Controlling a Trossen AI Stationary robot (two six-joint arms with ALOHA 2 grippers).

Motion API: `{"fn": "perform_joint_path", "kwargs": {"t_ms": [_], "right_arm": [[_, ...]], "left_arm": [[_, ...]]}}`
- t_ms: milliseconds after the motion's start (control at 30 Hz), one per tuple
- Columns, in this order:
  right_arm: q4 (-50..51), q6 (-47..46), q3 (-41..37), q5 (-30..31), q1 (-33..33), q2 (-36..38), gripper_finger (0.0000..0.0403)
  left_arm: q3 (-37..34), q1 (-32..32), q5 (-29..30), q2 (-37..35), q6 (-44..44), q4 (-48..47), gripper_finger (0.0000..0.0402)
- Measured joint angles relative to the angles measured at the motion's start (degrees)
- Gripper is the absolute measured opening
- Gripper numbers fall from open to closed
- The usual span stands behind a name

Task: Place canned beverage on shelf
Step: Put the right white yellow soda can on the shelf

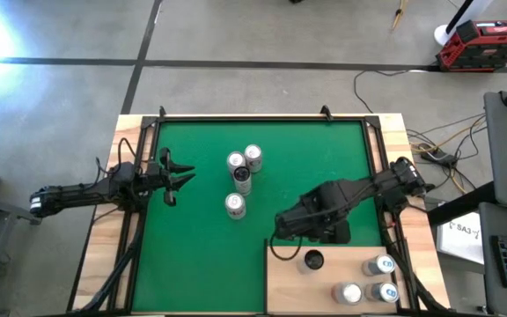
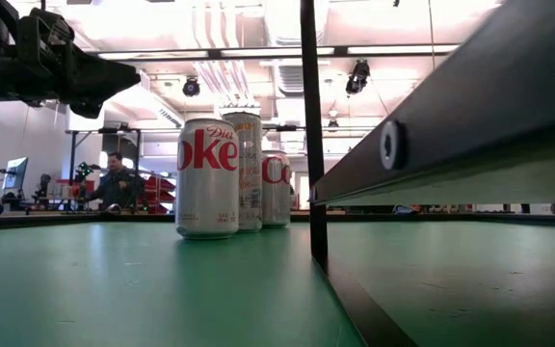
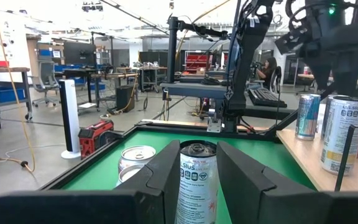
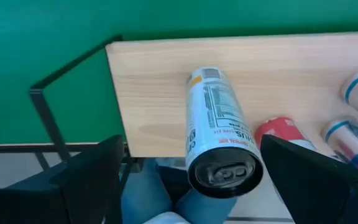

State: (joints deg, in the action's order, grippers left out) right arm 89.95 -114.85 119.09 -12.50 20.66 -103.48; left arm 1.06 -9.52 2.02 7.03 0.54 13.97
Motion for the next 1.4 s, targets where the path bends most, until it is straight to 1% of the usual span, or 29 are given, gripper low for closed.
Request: {"fn": "perform_joint_path", "kwargs": {"t_ms": [133,233,300,367,467,633,1000,1100,1167,1200,1233,1267,1367,1400], "right_arm": [[-0.02,-1.08,-0.16,-0.3,-1.55,1.96,0.037],[0.21,1.08,-1.15,1.11,-3.47,4.63,0.037],[0.17,3.93,-1.83,3.3,-4.47,5.27,0.037],[0.05,6.42,-2.19,7.1,-5.26,5.32,0.037],[0.05,7.42,-2.23,12.65,-5.75,5.14,0.037],[0.04,7.81,-2.34,16.51,-5.63,5.11,0.037],[-0.46,1.66,-2.34,17.06,-5.59,5.14,0.037],[0.08,1.82,-2.34,17.11,-5.74,5.14,0.037],[-0.48,5.57,-2.34,17.0,-6.56,5.14,0.037],[-0.66,7.88,-2.34,16.61,-7.31,5.14,0.037],[-0.55,9.51,-2.38,14.75,-8.41,5.14,0.037],[-0.46,10.57,-2.48,10.73,-9.89,5.14,0.037],[0.11,14.11,-3.93,-4.79,-15.52,5.14,0.037],[0.12,15.73,-4.84,-9.08,-17.62,5.14,0.037]], "left_arm": [[-0.02,0.0,0.0,0.02,0.02,0.0,0.0088],[-0.01,-0.01,0.0,0.01,0.01,-0.01,0.0088],[0.0,-0.02,-0.01,0.02,0.0,-0.02,0.0088],[0.0,0.0,-0.02,-0.01,0.02,-0.02,0.0088],[-0.01,0.0,-0.01,-0.01,0.01,-0.01,0.0088],[-0.02,-0.02,0.0,0.02,0.02,-0.02,0.0088],[-0.01,0.0,0.0,0.02,0.0,-0.02,0.0088],[0.0,0.0,-0.01,-0.01,0.01,-0.02,0.0088],[0.0,0.0,0.0,-0.01,0.02,0.0,0.0088],[0.0,-0.02,-0.02,0.02,0.02,-0.02,0.0088],[-0.01,-0.02,-0.01,0.0,0.02,-0.02,0.0088],[0.0,-0.01,0.0,0.01,0.01,-0.01,0.0088],[0.0,0.0,-0.02,0.01,0.01,-0.02,0.0088],[0.0,-0.02,-0.02,0.01,0.0,-0.02,0.0088]]}}
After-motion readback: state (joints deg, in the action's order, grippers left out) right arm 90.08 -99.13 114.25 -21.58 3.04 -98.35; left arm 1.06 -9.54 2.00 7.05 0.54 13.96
